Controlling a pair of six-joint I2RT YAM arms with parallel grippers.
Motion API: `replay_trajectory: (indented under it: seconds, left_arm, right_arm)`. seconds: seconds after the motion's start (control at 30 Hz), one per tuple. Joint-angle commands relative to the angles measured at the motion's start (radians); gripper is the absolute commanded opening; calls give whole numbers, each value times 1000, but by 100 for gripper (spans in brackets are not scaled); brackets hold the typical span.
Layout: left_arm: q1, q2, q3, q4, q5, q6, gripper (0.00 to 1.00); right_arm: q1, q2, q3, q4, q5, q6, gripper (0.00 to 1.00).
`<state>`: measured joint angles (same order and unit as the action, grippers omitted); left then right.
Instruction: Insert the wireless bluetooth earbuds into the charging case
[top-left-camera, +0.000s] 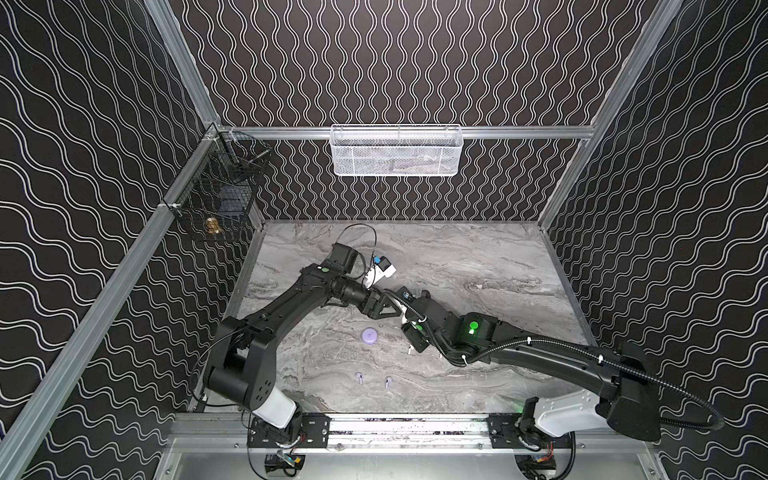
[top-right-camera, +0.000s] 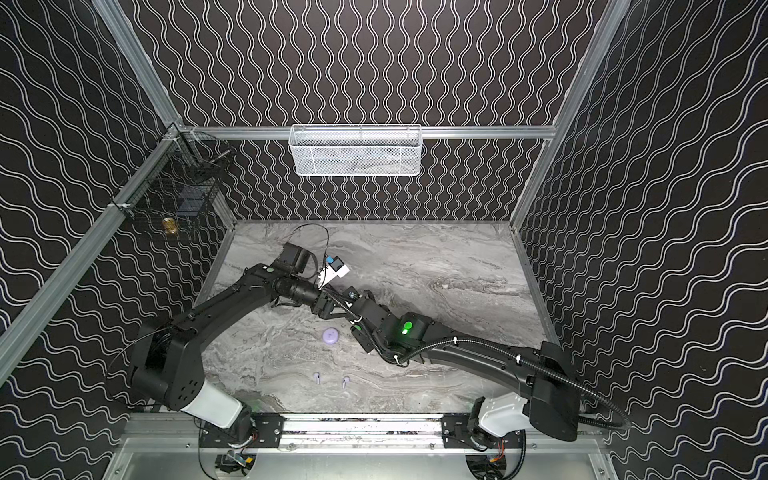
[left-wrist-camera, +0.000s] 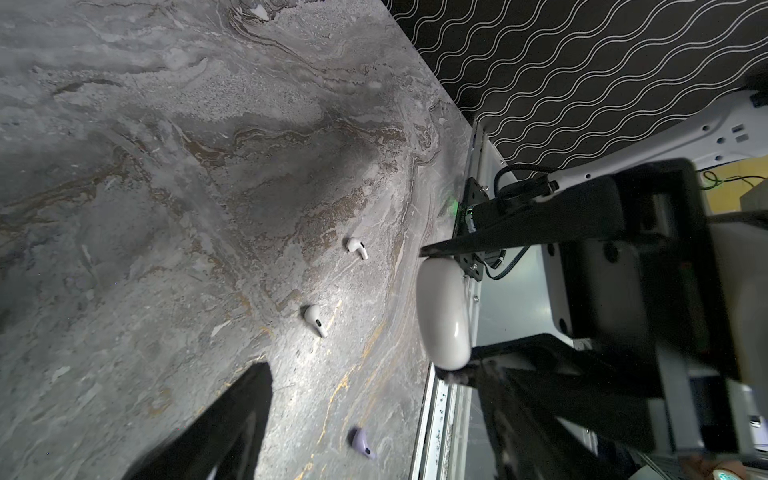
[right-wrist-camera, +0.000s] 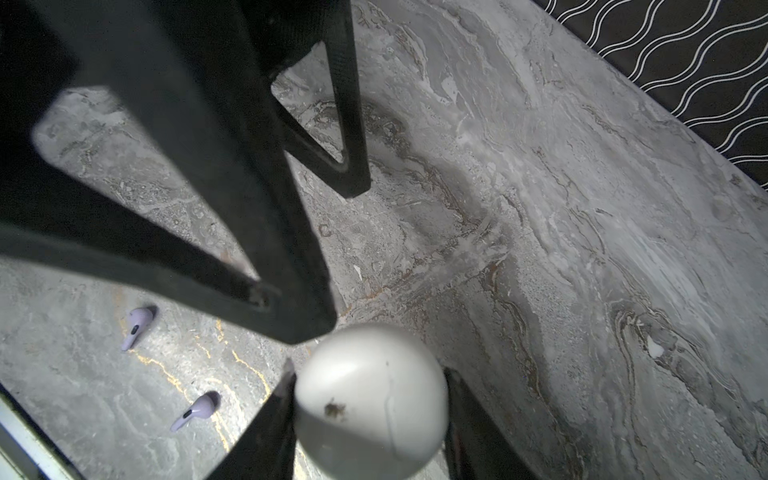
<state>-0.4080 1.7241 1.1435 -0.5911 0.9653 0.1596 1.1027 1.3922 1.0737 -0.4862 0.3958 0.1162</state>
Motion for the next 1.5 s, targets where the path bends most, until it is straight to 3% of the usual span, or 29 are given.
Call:
replay_trajectory:
  seconds: [0.0,0.47,0.63,1.47]
  left_arm:
    - [-4,-1,6,-7,63,-3,81]
    - [-17,2,3,-28,141,24,78]
    - [-20,3,0,-38,159,38,69]
    - [-22,32,8,-67,218,66,51]
  right_arm:
    - [5,0,4,69,3,-2,40]
    - [4,27,21,139,-11,-43,40]
    - [3,30,24,167,-1,-44,40]
    - [-11,-16,-18,266,41,-66,40]
